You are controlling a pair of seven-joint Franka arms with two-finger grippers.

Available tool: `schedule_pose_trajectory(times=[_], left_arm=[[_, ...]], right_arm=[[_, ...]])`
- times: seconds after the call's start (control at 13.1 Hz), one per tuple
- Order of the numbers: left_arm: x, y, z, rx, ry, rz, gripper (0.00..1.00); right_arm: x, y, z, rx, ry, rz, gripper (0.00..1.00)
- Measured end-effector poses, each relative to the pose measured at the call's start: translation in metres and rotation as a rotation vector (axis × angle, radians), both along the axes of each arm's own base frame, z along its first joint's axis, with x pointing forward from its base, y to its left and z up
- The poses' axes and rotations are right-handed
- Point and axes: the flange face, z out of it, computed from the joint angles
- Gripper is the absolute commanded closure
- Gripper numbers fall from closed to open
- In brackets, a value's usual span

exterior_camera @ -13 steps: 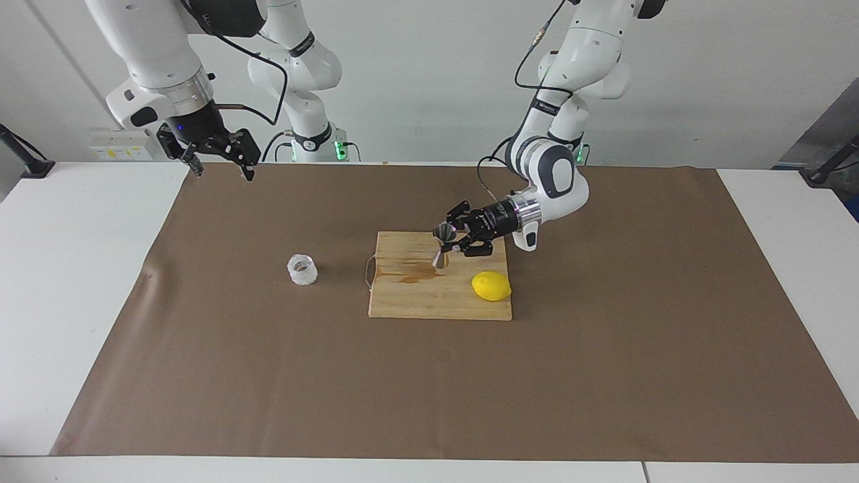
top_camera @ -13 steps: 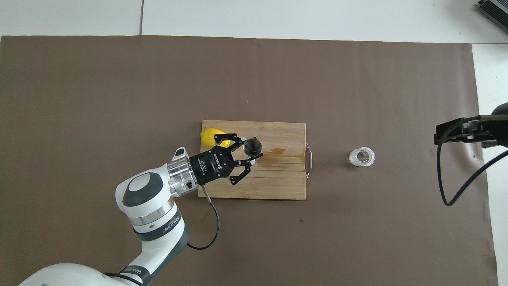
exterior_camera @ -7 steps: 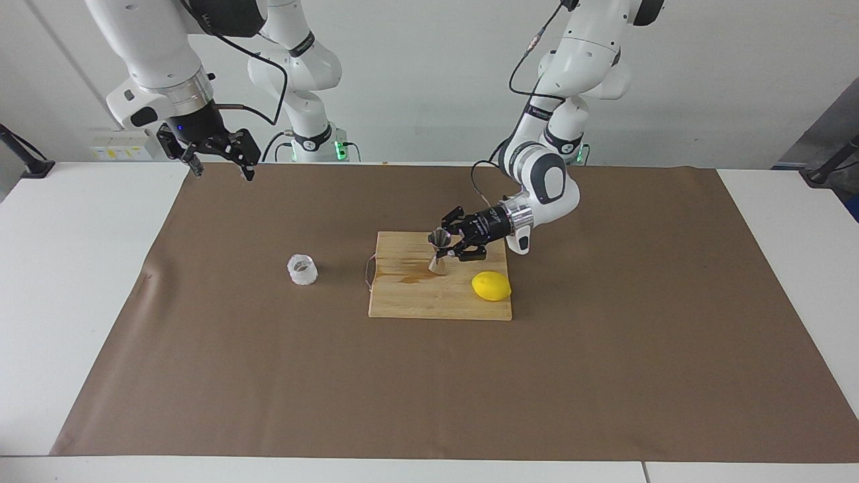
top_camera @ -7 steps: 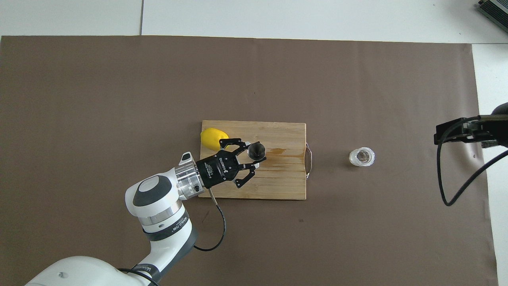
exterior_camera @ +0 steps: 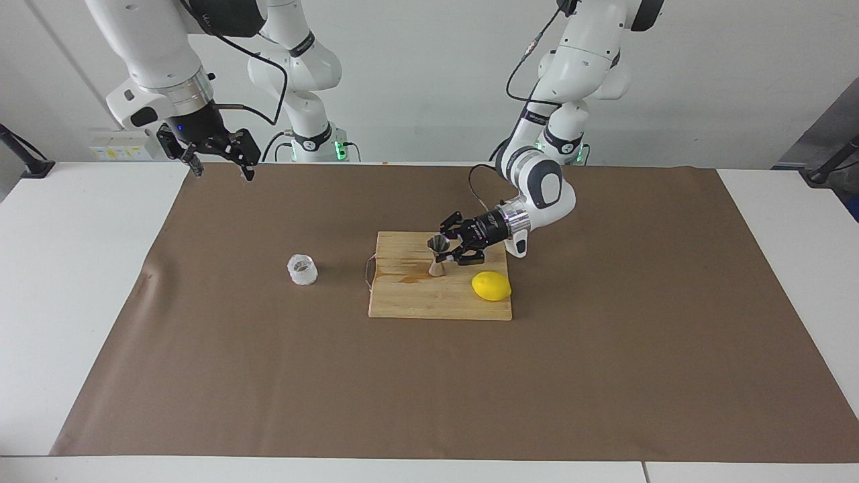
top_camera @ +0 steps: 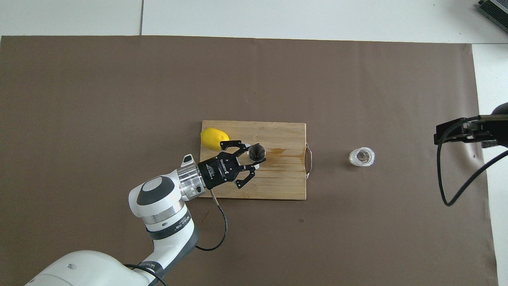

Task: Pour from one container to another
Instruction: 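Lower the metal cup onto the board and open the left gripper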

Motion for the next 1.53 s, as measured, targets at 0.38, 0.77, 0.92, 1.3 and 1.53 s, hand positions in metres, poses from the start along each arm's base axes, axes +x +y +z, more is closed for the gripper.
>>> schedule_pose_trajectory(times=[0.38,0.77,0.92,1.3,1.53], left_arm=[[-0.0002,0.0001,-0.0019,0.001,0.002,0.001,0.72],[-0.0003,0.0002,-0.003,0.003,0.003,0.001,0.7],[-0.0006,0.0003,-0.0047,0.004,0.006,0.001,0.67],[-0.0008,0.0005,-0.0069,0.006,0.008,0.002,0.0],[-0.0006,0.0008,-0.0074,0.007,0.009,0.002,0.0]], right_arm=[[0.0,0.0,0.0,0.0,0.0,0.0,0.0],[0.0,0.0,0.0,0.0,0.0,0.0,0.0],[0.0,0.0,0.0,0.0,0.0,0.0,0.0],[0.0,0.0,0.0,0.0,0.0,0.0,0.0],[0.0,0.0,0.0,0.0,0.0,0.0,0.0]])
